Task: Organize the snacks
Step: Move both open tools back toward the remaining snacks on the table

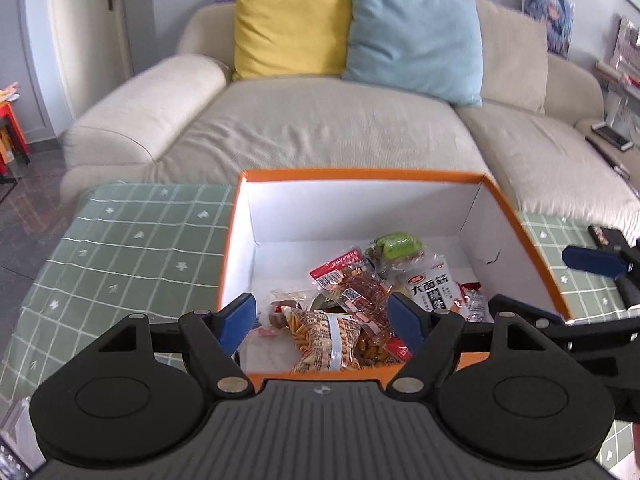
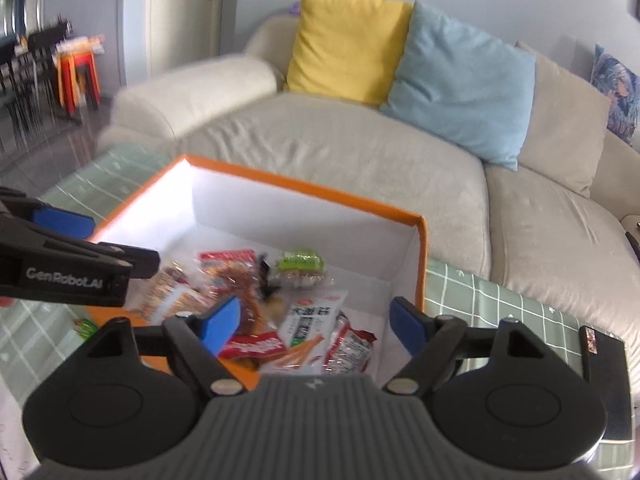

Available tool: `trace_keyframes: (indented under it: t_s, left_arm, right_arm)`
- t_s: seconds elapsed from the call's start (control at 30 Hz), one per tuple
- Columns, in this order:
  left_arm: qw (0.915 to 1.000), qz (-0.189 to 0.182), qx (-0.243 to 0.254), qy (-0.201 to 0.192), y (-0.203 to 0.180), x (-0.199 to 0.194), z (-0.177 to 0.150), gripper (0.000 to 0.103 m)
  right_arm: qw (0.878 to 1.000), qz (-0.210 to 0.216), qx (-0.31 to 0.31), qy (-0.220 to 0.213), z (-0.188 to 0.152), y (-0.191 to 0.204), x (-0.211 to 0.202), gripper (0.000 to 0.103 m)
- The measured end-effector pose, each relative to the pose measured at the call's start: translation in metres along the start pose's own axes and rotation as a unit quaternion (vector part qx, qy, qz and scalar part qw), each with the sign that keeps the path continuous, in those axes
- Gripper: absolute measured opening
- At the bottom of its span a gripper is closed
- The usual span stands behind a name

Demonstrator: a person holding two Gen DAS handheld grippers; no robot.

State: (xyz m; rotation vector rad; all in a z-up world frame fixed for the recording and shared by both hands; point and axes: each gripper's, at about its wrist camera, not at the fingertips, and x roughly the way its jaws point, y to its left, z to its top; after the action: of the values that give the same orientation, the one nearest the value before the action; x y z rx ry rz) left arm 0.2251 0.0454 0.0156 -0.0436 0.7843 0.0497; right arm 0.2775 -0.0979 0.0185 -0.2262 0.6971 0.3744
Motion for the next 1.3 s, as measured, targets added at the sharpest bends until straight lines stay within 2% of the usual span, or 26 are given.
trace_keyframes:
  t_s: [0.27,0.4,0.43,0.47,0.6,0.73,1.03,1.17,1.3]
  left_arm:
    - [0.9985,-0.004,-0.018,-0.052,0.006,-0.049,-0.041,0.088]
    - [0.9974,0.013,-0.006,-0.07,0.005,-0.063,-0.07,0.088]
    - [0.9973,0.015,-0.005,-0.072,0.005,-0.064,-0.078,0.088]
    - [0.9973,0.012,-0.002,-0.072,0.005,-0.065,-0.085,0.088]
    - [0.9985,-0.005,0.011,-0.053,0.003,-0.061,-0.114,0.088]
    - [0.999,-0.006,0.028,-0.035,0.001,-0.058,-0.139,0.088]
    - [0.9991,-0.022,0.035,0.011,0.005,-0.057,-0.174,0.087]
    - [0.9984,-0.022,0.043,0.03,0.008,-0.048,-0.185,0.08]
    - [0.9981,-0.029,0.037,0.038,0.013,-0.038,-0.192,0.076]
  right_arm:
    - [0.998,-0.009,0.017,-0.057,-0.044,0.021,-0.054,0.08]
    - [0.997,-0.023,0.015,-0.072,-0.074,0.034,-0.075,0.081]
    - [0.997,-0.025,0.017,-0.073,-0.081,0.036,-0.079,0.082]
    - [0.997,-0.027,0.021,-0.074,-0.088,0.039,-0.083,0.087]
    - [0.996,-0.034,0.038,-0.072,-0.115,0.048,-0.095,0.089]
    - [0.997,-0.04,0.044,-0.058,-0.137,0.053,-0.1,0.089]
    - [0.997,-0.026,0.074,-0.019,-0.171,0.055,-0.099,0.089]
    - [0.997,-0.02,0.077,-0.013,-0.184,0.058,-0.091,0.089]
    - [0.996,-0.014,0.09,-0.011,-0.192,0.058,-0.079,0.082]
